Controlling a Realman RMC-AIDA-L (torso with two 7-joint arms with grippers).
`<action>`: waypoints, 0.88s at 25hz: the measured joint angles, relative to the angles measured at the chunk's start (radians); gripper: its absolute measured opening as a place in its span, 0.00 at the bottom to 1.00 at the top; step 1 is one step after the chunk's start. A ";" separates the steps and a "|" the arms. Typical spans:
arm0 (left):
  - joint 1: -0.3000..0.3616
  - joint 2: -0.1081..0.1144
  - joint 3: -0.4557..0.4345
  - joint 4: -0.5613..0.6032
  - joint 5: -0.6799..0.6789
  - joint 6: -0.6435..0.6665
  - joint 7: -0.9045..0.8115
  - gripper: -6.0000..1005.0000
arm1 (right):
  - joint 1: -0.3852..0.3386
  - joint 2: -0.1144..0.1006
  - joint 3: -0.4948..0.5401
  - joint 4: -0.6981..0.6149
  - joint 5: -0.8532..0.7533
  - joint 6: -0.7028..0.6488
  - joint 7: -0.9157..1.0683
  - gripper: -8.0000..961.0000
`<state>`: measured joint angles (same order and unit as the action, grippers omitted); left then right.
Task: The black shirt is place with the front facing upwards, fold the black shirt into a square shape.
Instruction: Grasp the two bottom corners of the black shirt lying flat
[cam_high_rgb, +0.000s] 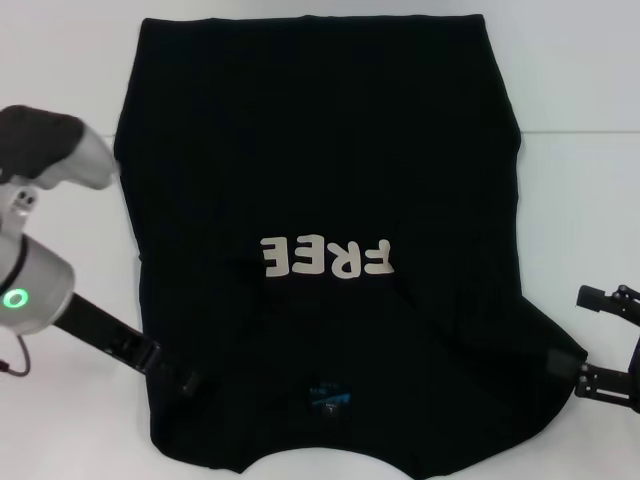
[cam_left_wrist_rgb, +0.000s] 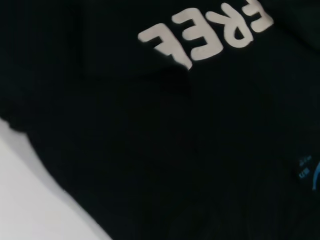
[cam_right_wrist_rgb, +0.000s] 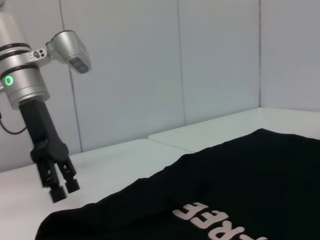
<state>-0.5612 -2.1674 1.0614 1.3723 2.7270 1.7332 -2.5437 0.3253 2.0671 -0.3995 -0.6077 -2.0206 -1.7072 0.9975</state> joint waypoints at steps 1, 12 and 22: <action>0.002 0.000 0.027 0.014 0.001 -0.004 -0.008 0.90 | 0.001 0.000 0.006 0.000 0.000 0.000 0.000 0.98; -0.015 -0.001 0.277 0.076 0.080 -0.037 -0.103 0.90 | 0.002 -0.001 0.019 0.000 0.003 0.026 0.000 0.98; -0.033 -0.003 0.360 0.045 0.093 -0.061 -0.147 0.90 | 0.011 -0.003 0.034 0.000 0.004 0.035 -0.001 0.98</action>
<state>-0.5942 -2.1701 1.4219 1.4170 2.8201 1.6725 -2.6909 0.3366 2.0637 -0.3656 -0.6074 -2.0169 -1.6719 0.9970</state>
